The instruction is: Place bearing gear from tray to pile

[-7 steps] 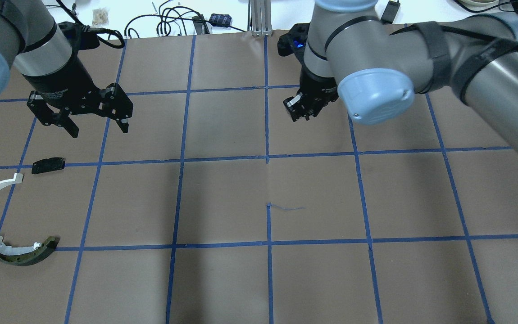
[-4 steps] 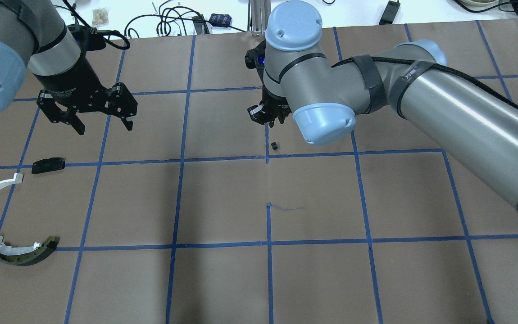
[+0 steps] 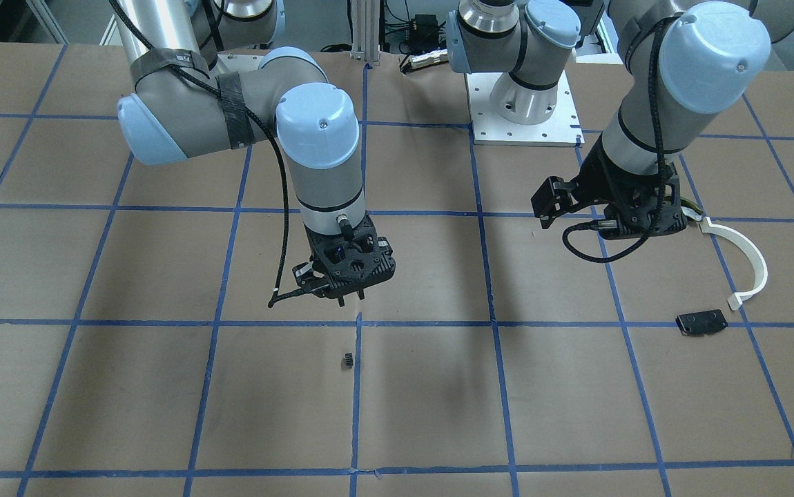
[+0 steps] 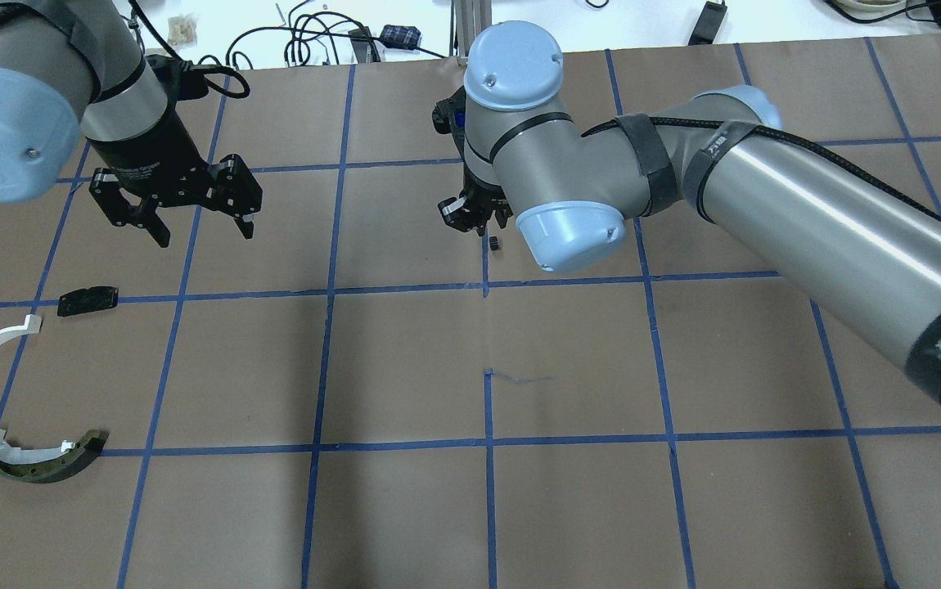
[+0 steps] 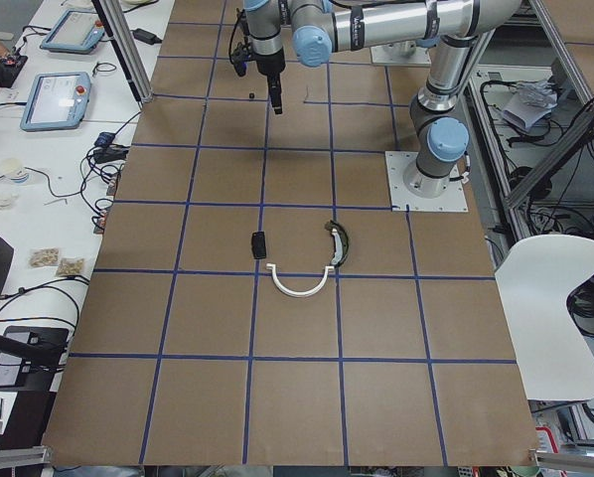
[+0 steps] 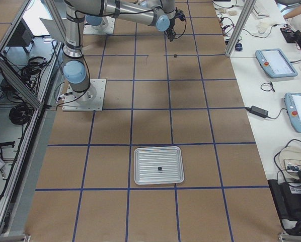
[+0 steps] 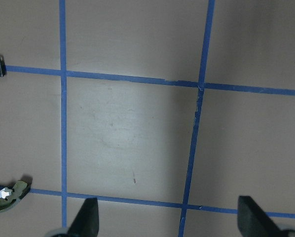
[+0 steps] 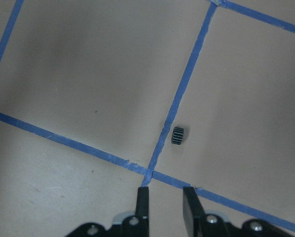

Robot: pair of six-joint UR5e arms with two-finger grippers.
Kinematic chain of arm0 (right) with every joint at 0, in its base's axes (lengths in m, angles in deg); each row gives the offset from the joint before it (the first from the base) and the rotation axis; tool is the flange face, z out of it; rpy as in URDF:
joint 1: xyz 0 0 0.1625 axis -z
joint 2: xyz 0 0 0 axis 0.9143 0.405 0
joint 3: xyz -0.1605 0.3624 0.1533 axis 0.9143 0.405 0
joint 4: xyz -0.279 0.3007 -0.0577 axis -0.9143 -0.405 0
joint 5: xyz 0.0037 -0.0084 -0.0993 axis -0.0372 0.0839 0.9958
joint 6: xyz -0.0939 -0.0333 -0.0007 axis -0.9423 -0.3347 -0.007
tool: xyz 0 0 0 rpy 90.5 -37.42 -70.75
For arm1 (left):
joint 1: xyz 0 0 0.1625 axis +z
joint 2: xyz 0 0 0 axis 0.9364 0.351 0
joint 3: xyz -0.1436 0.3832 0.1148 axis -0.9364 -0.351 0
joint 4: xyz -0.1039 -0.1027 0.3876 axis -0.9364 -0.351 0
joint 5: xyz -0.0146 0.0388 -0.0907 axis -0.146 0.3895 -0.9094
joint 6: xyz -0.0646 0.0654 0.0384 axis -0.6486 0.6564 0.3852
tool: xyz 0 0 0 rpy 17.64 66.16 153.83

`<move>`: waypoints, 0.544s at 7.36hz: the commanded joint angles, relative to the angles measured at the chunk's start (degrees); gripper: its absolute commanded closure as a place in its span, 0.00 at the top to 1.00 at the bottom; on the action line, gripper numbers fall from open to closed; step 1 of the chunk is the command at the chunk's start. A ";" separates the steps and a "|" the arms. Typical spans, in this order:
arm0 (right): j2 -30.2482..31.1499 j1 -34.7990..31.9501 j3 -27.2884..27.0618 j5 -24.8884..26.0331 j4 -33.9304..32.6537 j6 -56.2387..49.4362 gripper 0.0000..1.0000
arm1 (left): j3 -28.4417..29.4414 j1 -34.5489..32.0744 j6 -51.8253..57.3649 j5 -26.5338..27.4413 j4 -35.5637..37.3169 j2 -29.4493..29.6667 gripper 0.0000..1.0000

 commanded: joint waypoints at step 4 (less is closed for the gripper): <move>16.53 21.56 -0.32 4.23 23.09 -41.44 0.48 | 1.30 -6.30 -2.51 -0.56 19.90 10.53 1.00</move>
